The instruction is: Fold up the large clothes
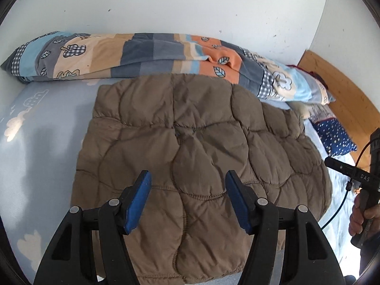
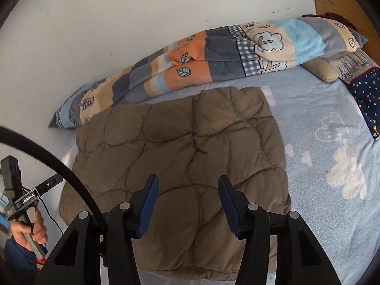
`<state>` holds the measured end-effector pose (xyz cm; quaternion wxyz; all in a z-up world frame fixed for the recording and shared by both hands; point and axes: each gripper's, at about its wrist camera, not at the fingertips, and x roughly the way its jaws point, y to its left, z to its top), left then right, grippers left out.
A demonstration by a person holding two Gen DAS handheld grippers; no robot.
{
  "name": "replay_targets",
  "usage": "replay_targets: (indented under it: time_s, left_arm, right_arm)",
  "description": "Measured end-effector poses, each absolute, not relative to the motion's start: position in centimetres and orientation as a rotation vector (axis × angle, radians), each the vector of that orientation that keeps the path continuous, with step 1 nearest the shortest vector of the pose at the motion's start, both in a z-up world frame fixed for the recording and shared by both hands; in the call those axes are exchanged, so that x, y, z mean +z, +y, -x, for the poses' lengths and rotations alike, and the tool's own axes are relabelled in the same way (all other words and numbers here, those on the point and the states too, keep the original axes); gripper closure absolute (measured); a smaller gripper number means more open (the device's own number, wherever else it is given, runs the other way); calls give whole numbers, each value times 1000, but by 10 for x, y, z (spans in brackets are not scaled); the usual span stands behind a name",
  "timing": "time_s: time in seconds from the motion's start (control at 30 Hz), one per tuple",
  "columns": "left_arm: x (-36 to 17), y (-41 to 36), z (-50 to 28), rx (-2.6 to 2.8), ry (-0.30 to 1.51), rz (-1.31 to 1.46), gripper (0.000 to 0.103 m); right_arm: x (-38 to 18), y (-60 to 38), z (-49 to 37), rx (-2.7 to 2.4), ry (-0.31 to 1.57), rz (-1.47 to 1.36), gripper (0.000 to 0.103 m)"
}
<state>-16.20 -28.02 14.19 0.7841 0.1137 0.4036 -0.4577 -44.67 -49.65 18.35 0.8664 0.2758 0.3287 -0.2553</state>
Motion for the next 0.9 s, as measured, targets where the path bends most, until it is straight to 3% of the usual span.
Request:
replay_targets:
  time_s: [0.2,0.53,0.67,0.9]
  left_arm:
    - [88,-314,154,-900,1008,-337,34]
    - [63,-331,142,-843,1098,-342,31]
    - [79,-317,161,-822,996,-329,31]
    - [103,-257,212,-795,765,-401,31]
  right_arm:
    - [139,-501,409,-637,842,-495,46]
    - [86,-529,402,-583,943,-616,45]
    - [101,-532,408,-605,952,-670,44]
    - [143,-481,489,-594,710,-716,43]
